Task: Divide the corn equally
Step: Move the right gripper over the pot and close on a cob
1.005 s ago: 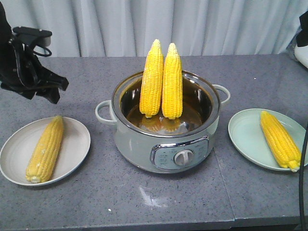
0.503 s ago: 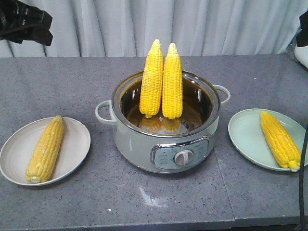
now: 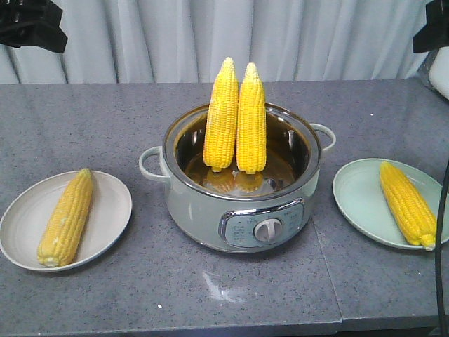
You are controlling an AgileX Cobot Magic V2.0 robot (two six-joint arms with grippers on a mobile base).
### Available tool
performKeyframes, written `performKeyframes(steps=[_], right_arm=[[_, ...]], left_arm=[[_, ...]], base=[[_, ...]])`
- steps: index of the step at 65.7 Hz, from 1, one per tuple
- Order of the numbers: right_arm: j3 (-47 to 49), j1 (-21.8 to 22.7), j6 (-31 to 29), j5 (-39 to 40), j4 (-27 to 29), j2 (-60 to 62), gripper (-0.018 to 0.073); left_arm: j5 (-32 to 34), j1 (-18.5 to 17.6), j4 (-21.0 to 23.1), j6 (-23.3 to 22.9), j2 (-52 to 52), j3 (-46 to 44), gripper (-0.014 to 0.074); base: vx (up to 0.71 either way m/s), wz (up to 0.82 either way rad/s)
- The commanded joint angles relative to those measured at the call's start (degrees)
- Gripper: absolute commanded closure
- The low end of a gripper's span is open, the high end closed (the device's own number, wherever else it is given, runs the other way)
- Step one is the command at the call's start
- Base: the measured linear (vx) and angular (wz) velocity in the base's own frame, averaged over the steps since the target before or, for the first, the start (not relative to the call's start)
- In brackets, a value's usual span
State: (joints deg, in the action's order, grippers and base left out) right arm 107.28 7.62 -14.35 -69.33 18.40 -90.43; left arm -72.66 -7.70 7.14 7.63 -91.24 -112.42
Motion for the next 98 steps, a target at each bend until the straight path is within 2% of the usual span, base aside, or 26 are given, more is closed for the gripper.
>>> performKeyframes(steps=[1,12,21,27,32,36,41,53,65,79,98], right_arm=[[1.65,0.09,-0.73,4.47,8.27,1.91,0.0104],[1.65,0.09,-12.12,3.06,24.04,-2.35,0.0104],[1.65,0.09,-16.11,1.87,35.27,-6.14,0.0104],[1.65,0.09,-19.41,1.92,38.97,-7.8,0.0104],[1.65,0.09,-19.57,2.92,40.37,-9.03,0.0104],[1.65,-0.38,-20.75,2.93,40.52,-10.05,0.0104],[1.65,-1.93,-25.01,2.7,39.58,-11.53,0.0104],[1.65,-9.97,-31.34,6.29,34.59,-14.49,0.0104],[1.65,-15.23,-30.07,16.54,28.06,-16.84,0.0103],[1.65,-15.82,-29.83,19.69,27.68,-19.68,0.0076],[1.65,-15.87,-29.83,20.63,30.38,-21.01,-0.0063]], left_arm=[[2.79,-0.28,1.05,0.29,2.01,-1.49,0.0149],[2.98,-0.28,1.05,0.29,2.01,-1.49,0.0149],[2.8,-0.28,1.05,0.29,2.01,-1.49,0.0149],[2.55,-0.28,1.05,0.29,2.01,-1.49,0.0149],[2.25,-0.28,1.05,0.29,2.01,-1.49,0.0149],[2.01,-0.28,1.05,0.29,2.01,-1.49,0.0149],[1.96,-0.28,1.0,0.29,2.01,-1.49,0.0149],[1.96,-0.28,1.0,0.29,2.01,-1.49,0.0149],[1.67,-0.28,1.0,0.29,2.01,-1.49,0.0149],[1.42,-0.28,0.99,0.29,2.01,-1.49,0.0149],[1.42,-0.28,0.99,0.29,2.01,-1.49,0.0149]], base=[[0.0,0.0],[0.0,0.0],[0.0,0.0],[0.0,0.0],[0.0,0.0],[0.0,0.0],[0.0,0.0],[0.0,0.0],[0.0,0.0],[0.0,0.0],[0.0,0.0]])
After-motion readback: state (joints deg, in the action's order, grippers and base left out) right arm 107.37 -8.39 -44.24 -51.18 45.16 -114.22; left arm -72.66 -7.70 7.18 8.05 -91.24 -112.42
